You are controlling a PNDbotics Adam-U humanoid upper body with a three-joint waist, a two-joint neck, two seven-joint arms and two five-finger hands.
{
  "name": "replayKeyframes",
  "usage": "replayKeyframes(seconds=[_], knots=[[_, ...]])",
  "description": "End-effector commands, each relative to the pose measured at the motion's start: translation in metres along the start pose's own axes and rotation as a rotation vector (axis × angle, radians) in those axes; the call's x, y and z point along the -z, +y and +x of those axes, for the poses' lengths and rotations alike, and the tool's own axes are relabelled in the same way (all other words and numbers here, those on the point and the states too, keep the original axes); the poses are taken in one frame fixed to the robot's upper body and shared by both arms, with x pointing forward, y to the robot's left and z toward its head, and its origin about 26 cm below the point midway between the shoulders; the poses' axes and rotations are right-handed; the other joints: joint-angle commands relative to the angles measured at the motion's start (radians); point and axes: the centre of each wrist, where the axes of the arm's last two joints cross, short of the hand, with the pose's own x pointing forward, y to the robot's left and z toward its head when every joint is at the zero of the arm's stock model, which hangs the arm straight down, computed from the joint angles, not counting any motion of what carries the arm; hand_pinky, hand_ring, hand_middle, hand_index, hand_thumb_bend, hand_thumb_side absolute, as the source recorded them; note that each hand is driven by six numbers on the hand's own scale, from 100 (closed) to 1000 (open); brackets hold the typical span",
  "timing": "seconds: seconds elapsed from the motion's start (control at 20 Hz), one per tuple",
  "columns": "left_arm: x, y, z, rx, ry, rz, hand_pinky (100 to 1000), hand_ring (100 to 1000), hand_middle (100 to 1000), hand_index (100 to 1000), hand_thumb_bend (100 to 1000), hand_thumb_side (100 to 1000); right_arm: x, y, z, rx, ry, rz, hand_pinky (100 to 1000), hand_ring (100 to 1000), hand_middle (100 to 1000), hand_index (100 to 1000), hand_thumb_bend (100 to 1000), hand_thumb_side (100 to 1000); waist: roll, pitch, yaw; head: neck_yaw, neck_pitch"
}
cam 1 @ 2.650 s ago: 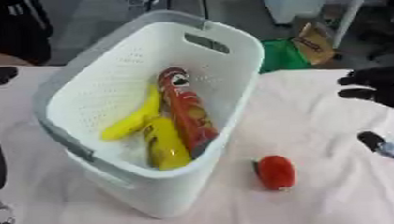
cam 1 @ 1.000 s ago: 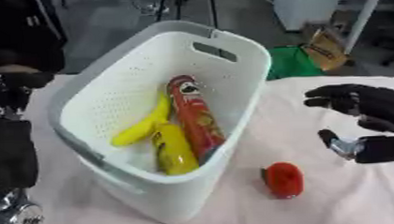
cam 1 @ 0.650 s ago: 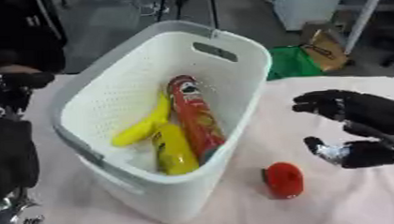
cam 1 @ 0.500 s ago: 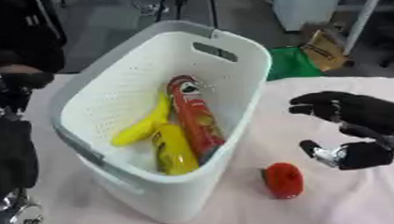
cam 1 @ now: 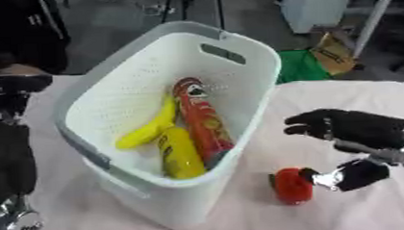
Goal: Pick up objects on the table and place them in the box.
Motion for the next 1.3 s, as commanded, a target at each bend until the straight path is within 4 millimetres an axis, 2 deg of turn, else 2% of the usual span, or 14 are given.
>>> replayKeyframes(seconds=[0.05,0.65,1.3], knots=[[0.005,0.001,0.004,0.001,-0.017,-0.019,679,570,667,729,100,922,-0.001,-0.003,-0.003,-0.045,0.003,0.033,984,1000,997,1000,307,762,0.001,-0.023,0.001,-0.003,-0.002],[0.006,0.000,0.004,-0.006,-0.022,-0.023,679,570,668,729,100,919,0.006,0.013,0.000,-0.102,-0.042,0.184,986,1000,1000,1000,349,722,-0.004,-0.020,0.010,0.000,-0.010],[0.007,-0.003,0.004,-0.018,-0.024,-0.027,679,570,669,729,100,919,0.010,0.026,-0.011,-0.098,0.001,0.178,974,1000,963,1000,331,717,-0.006,-0.009,0.030,-0.018,-0.030]])
